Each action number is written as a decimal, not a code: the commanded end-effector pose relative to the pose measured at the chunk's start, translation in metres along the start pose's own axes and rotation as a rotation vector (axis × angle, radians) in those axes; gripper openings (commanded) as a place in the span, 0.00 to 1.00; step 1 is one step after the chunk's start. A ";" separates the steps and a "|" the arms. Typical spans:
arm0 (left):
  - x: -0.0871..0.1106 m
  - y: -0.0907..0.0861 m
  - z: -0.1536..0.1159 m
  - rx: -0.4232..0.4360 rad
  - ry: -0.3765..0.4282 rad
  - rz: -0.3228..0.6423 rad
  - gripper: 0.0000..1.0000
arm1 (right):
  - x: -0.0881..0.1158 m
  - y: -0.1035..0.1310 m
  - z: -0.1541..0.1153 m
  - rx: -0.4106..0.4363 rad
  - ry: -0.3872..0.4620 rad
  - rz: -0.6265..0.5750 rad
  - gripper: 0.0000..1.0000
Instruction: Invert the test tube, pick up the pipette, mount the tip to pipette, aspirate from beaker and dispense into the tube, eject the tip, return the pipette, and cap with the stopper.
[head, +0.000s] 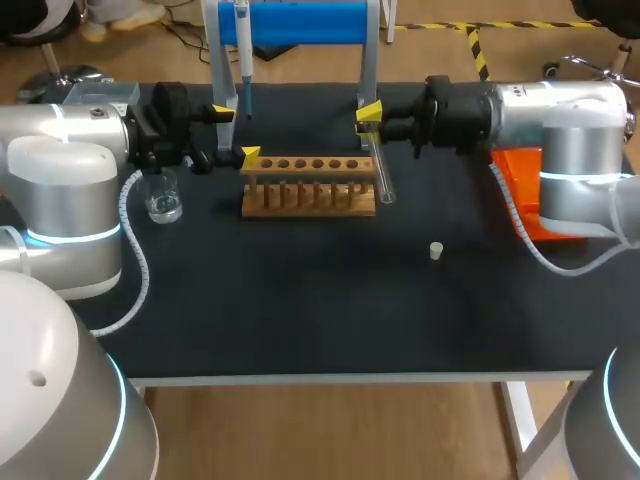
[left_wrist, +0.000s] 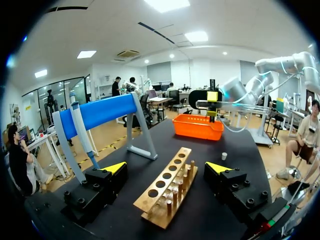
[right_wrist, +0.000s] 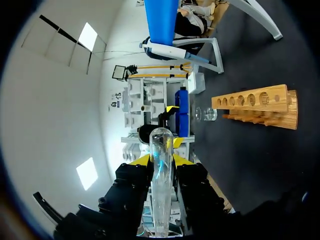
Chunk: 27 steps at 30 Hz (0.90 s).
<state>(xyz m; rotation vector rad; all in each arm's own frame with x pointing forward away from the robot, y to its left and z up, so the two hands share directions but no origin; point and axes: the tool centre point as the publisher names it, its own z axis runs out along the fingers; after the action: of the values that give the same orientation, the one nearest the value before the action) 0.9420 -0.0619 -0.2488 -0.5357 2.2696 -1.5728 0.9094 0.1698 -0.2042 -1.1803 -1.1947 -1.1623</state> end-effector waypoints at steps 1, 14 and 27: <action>0.000 0.000 0.000 0.001 -0.001 0.001 1.00 | -0.001 0.002 -0.001 0.010 0.001 -0.001 0.00; 0.000 0.000 0.000 0.001 -0.001 0.001 1.00 | -0.001 0.000 -0.001 0.019 0.001 0.000 0.00; 0.032 -0.029 0.006 0.311 0.132 0.519 1.00 | -0.001 0.000 -0.001 0.019 0.001 0.000 0.00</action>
<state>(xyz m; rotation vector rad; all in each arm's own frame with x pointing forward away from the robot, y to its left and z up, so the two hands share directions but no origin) 0.9288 -0.0915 -0.2197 -0.2096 2.2027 -1.5823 0.9089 0.1697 -0.2046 -1.1680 -1.2000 -1.1526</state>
